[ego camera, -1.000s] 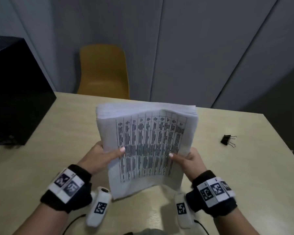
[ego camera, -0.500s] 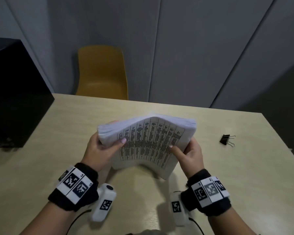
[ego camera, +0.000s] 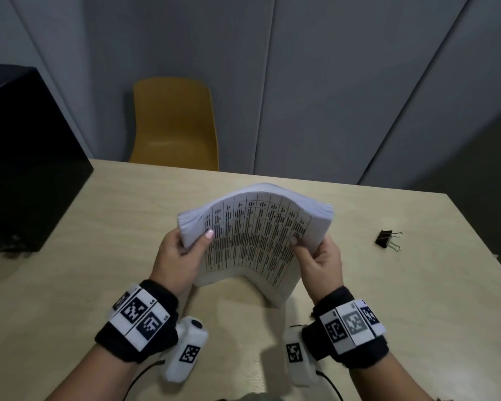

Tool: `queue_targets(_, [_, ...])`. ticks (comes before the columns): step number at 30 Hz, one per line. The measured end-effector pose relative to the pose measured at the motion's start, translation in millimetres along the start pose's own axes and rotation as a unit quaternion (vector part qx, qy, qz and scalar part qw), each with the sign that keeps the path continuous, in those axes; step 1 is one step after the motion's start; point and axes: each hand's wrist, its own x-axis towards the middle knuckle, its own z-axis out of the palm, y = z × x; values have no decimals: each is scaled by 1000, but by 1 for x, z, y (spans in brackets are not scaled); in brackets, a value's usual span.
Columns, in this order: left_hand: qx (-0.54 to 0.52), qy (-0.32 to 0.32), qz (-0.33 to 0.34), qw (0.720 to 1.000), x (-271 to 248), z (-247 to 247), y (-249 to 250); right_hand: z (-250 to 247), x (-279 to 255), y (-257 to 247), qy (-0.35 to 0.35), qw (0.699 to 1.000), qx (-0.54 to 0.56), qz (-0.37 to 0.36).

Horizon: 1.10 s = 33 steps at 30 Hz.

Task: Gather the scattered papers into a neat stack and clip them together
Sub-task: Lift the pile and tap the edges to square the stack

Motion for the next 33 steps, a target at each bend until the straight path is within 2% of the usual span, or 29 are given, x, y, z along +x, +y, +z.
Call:
queue_targets(5, [16, 5, 7, 1000, 1, -3, 11, -1, 1, -1, -3, 1000, 2, -7])
queue_targets(8, [5, 71, 56, 996, -5, 0, 17, 0, -3, -8, 2, 1000, -18, -22])
queue_targets(11, [23, 84, 154, 984, -8, -3, 25, 2, -4, -25, 35, 992, -44, -113])
queue_targets(13, [136, 89, 229, 960, -4, -6, 31, 3, 2, -38, 45, 975, -100, -192])
queue_targets(15, [216, 101, 270, 933, 0, -9, 36, 0, 8, -46, 40, 957, -159, -240])
queue_targets(19, [274, 112, 289, 911, 4, -17, 40, -9, 12, -49, 46, 946, -194, -256])
queue_targets(25, [311, 101, 292, 899, 6, -17, 37, -7, 13, -50, 70, 931, -240, -265])
queue_targets(30, [331, 65, 267, 903, 0, -10, 37, 1, 4, -50, 12, 916, -323, -239])
queue_targets(33, [320, 56, 257, 910, 1, -9, 36, 4, 2, -50, 16, 916, -324, -236])
